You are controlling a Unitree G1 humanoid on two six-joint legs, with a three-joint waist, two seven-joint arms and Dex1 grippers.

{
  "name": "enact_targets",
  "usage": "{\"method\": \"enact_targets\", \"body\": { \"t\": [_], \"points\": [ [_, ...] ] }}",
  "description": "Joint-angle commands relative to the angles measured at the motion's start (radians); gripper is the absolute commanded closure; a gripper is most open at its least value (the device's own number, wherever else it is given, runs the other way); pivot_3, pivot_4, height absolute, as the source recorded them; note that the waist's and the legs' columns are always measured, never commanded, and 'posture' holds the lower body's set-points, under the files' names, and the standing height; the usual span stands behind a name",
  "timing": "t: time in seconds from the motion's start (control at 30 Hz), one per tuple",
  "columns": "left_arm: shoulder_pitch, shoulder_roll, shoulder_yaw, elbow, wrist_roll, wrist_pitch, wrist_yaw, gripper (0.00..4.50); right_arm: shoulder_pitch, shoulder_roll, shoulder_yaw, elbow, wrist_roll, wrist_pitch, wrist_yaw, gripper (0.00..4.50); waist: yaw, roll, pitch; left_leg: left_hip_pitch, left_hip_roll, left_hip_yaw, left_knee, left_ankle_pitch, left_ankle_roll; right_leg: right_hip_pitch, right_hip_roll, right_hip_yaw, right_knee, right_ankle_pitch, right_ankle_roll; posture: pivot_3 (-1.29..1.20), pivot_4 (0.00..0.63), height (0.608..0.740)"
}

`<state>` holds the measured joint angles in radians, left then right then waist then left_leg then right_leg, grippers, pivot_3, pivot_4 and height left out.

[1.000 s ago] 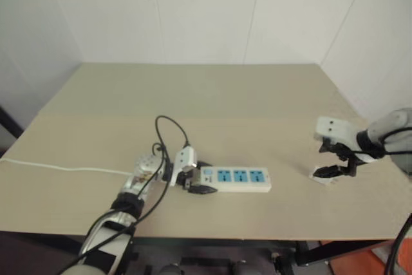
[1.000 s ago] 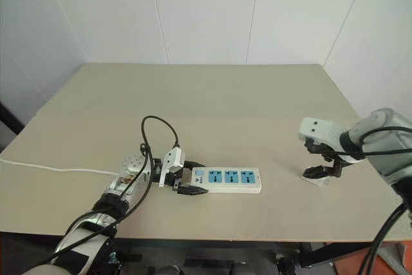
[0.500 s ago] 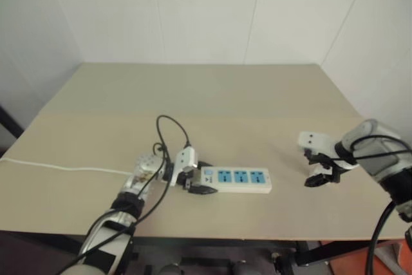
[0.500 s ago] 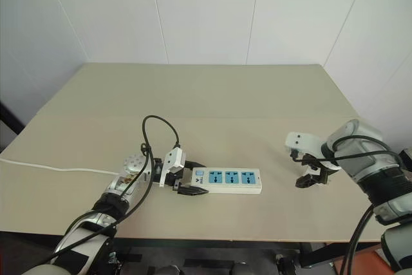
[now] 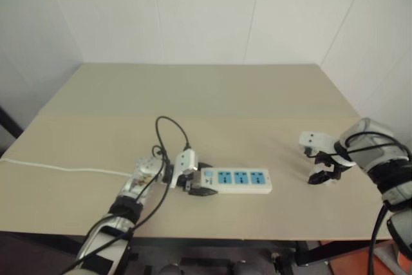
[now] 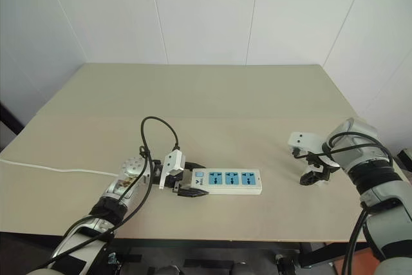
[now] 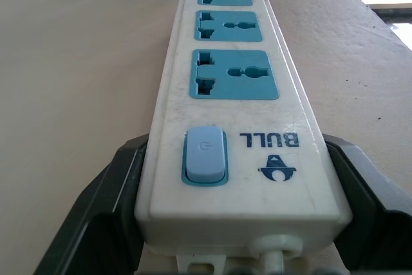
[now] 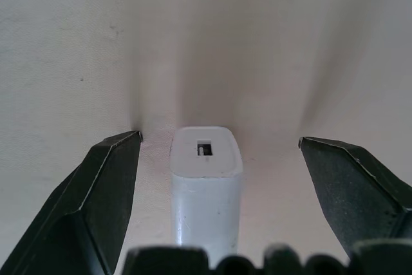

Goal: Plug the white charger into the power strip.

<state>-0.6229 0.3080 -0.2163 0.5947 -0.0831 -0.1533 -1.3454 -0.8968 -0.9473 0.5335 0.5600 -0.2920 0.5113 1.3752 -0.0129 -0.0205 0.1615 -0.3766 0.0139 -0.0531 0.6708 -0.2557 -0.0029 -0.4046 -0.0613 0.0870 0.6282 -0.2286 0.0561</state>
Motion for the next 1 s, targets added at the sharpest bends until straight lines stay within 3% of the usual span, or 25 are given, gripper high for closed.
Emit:
{"method": "enact_targets", "body": {
  "t": [0.03,0.33,0.43,0.7,1.0],
  "points": [
    [0.035,0.01,-0.059,-0.006,0.032,0.019,-0.019,1.19,0.0,-0.005,-0.019,0.005,-0.021,0.006,0.013,0.0,0.0,0.0,0.0,0.0,0.0,0.0,0.0,0.0,0.0,0.0,0.0,0.0,0.0,0.0,0.0,0.0,0.15,0.74],
    [0.025,-0.002,-0.059,0.003,0.034,0.007,-0.008,1.19,0.06,-0.008,-0.034,-0.069,-0.016,0.06,0.048,0.0,0.001,0.0,0.0,0.001,0.0,0.0,0.0,0.0,0.0,0.001,0.0,0.0,0.0,0.0,0.0,0.0,0.15,0.74],
    [0.024,-0.001,-0.06,0.004,0.034,0.007,-0.01,1.19,0.071,-0.008,-0.043,-0.085,-0.017,0.072,0.055,0.55,0.0,0.0,0.0,0.001,0.0,0.0,0.0,0.0,0.0,0.001,0.0,0.0,0.0,0.0,0.0,0.0,0.15,0.74],
    [0.02,0.002,-0.061,0.009,0.033,0.014,-0.018,1.19,0.103,-0.01,-0.056,-0.118,-0.017,0.08,0.062,3.15,0.0,-0.001,-0.001,0.002,0.0,0.0,0.0,0.0,0.0,0.002,0.0,0.0,0.0,0.0,0.0,0.0,0.15,0.74],
    [0.01,0.0,-0.062,0.025,0.034,0.01,-0.021,1.19,0.1,-0.007,-0.113,-0.178,-0.007,0.112,0.034,3.3,0.0,-0.001,-0.001,0.003,0.0,0.0,0.0,0.0,0.0,0.003,0.0,0.0,0.0,0.0,0.0,0.0,0.15,0.74]
  ]
}}
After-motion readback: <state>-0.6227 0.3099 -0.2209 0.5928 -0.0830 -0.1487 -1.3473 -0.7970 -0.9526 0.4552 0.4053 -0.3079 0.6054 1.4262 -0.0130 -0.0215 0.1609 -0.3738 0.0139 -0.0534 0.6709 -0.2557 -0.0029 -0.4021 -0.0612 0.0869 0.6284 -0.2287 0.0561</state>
